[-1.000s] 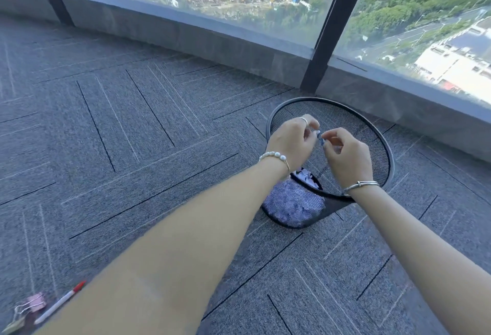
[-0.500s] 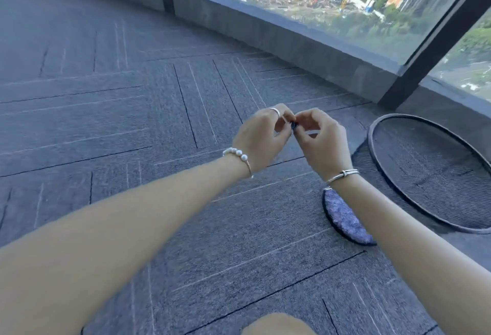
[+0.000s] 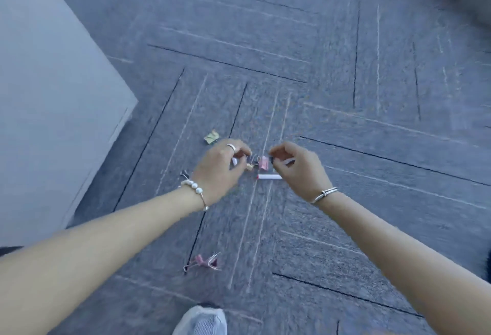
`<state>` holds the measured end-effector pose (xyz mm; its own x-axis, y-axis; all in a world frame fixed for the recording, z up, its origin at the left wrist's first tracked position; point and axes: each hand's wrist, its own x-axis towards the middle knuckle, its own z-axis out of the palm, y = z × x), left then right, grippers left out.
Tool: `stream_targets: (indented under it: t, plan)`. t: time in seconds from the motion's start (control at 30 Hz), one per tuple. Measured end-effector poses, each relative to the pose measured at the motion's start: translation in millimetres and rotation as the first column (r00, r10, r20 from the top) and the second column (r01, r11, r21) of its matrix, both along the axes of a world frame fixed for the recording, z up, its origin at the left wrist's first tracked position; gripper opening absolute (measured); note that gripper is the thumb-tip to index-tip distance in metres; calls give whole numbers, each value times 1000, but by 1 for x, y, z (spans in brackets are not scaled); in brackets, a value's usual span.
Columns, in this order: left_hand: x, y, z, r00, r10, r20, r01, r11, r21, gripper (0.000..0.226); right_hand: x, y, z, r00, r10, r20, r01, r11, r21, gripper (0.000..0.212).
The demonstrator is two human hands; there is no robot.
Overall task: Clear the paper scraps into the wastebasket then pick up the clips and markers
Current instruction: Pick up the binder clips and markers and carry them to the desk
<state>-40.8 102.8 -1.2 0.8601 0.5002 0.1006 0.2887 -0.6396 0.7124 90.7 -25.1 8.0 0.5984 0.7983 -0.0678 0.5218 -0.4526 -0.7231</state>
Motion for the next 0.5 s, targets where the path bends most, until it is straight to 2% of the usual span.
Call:
stream_targets:
  t: [0.13, 0.2, 0.3, 0.37, 0.43, 0.5]
  plan:
    - [-66, 11, -41, 975, 201, -94, -202, 979, -8, 18, -17, 4, -48, 967, 223, 119, -204, 967, -153, 25]
    - [-90, 13, -50, 969, 206, -135, -201, 978, 49, 20, -18, -1, -64, 934, 284, 217, -239, 948, -211, 31]
    - [-112, 16, -65, 942, 184, -281, -146, 978, 150, 42, -20, -6, -76, 933, 219, 284, -131, 945, -299, 41]
    - [-121, 15, -74, 876, 207, -436, -147, 975, 166, 57, -22, -11, -79, 928, 182, 324, -48, 923, -381, 45]
    - [-129, 13, -84, 831, 188, -523, -145, 982, 122, 68, -23, -15, -85, 920, 202, 335, -40, 901, -433, 36]
    - [-134, 12, -88, 829, 134, -543, -108, 991, 80, 71, -24, -16, -88, 943, 211, 258, -76, 891, -449, 22]
